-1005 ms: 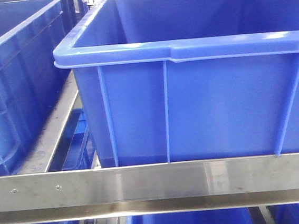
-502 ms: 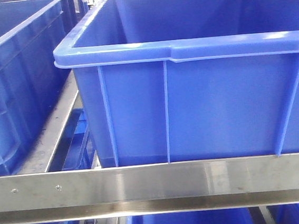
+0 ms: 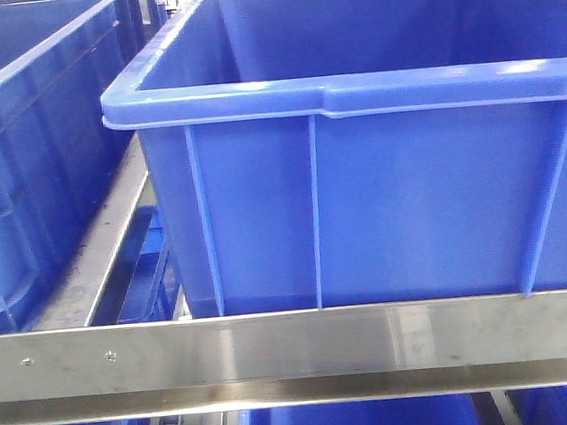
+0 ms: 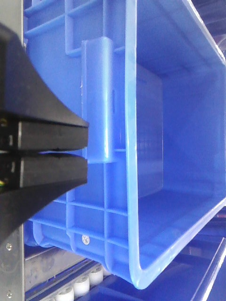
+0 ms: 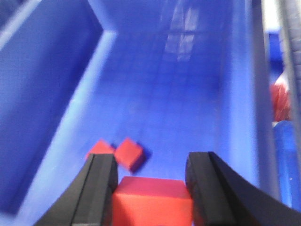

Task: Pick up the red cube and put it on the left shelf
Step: 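Position the held red cube over the blue bin on the shelf, then lower the red cube into the blue bin and open the right gripper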

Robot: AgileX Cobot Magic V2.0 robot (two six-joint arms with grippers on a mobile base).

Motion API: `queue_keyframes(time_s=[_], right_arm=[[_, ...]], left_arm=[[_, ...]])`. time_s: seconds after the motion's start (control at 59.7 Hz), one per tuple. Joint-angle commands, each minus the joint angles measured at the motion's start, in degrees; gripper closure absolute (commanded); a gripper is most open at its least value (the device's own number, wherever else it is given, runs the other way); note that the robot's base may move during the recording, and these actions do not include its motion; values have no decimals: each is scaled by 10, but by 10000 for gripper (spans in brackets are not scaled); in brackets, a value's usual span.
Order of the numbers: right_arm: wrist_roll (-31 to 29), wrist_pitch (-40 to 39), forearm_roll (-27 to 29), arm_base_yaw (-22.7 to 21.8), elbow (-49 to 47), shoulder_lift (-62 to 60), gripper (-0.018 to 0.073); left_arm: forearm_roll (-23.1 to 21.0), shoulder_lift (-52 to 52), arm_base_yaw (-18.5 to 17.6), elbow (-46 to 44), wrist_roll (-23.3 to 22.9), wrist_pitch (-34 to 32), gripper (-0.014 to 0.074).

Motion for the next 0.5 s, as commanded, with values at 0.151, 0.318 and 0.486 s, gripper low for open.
queue_keyframes(time_s=[0.151, 0.318, 0.486], right_arm=[[-1, -52, -3, 3, -152, 161, 489], [-1, -45, -3, 28, -232, 255, 193], [-1, -44, -3, 52, -264, 303, -66]], left_arm=[[-2, -9, -2, 13, 0, -50, 495], [-2, -9, -2, 13, 0, -50, 495], [-2, -9, -2, 13, 0, -50, 495]])
